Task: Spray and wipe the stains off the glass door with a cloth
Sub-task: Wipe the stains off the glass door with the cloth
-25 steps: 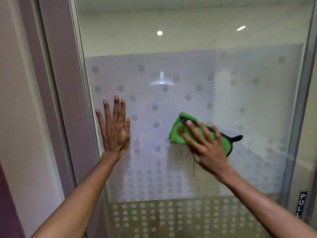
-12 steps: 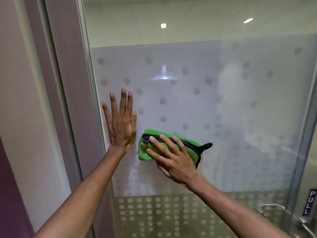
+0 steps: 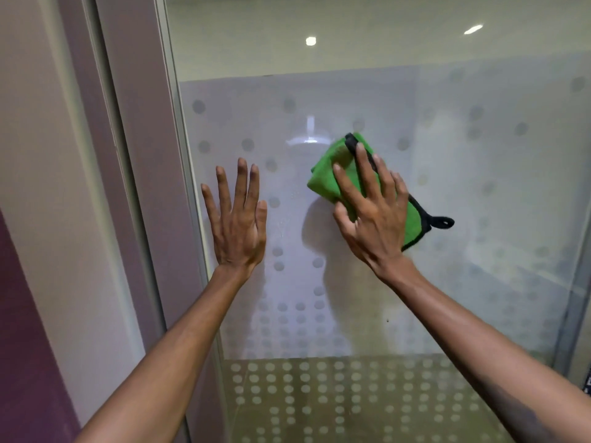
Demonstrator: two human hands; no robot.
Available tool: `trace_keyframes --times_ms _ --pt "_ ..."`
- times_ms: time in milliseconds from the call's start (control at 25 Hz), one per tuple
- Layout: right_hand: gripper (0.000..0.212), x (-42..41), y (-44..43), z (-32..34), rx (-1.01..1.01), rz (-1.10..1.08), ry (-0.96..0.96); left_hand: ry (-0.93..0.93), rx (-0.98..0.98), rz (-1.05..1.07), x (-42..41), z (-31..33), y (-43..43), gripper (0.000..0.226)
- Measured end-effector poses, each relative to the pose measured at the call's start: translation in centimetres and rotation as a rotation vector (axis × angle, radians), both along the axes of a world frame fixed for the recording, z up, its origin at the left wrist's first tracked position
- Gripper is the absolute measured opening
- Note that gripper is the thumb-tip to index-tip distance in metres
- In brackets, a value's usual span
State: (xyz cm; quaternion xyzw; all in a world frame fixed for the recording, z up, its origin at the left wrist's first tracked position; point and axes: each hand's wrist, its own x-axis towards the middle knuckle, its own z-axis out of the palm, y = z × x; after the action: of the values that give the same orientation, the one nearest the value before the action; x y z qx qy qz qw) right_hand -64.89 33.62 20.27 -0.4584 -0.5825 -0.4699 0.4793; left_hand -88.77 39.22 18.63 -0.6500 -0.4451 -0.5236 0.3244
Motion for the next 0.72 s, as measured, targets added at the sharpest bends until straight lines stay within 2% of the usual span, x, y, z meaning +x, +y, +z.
trace_keyframes --times_ms 120,240,360,480,560,720 --pt "0.052 -3.9 1.4 -1.6 0.016 0.009 -0.161 0.013 0.008 0.006 -0.1 0.2 0.3 0.059" --pt "0.053 -5.2 1.3 -10.8 -0.078 0.06 -0.284 0.016 0.023 0.009 -0.2 0.0 0.5 0.058" --pt "0.058 -3.2 0.7 -19.6 -0.178 0.07 -0.474 0.029 0.039 0.008 -0.4 -0.1 1.0 0.058" --pt "0.065 2.1 -0.3 -22.0 -0.211 0.019 -0.579 0.021 0.045 0.025 -0.4 0.0 1.0 0.058" --pt "0.068 6.7 -1.6 -20.7 -0.164 -0.044 -0.479 0.014 0.04 0.028 -0.2 -0.1 0.8 0.058" --pt "0.062 14.7 -3.0 -11.5 -0.018 -0.165 -0.05 -0.002 0.044 0.06 0.1 0.1 0.2 0.057"
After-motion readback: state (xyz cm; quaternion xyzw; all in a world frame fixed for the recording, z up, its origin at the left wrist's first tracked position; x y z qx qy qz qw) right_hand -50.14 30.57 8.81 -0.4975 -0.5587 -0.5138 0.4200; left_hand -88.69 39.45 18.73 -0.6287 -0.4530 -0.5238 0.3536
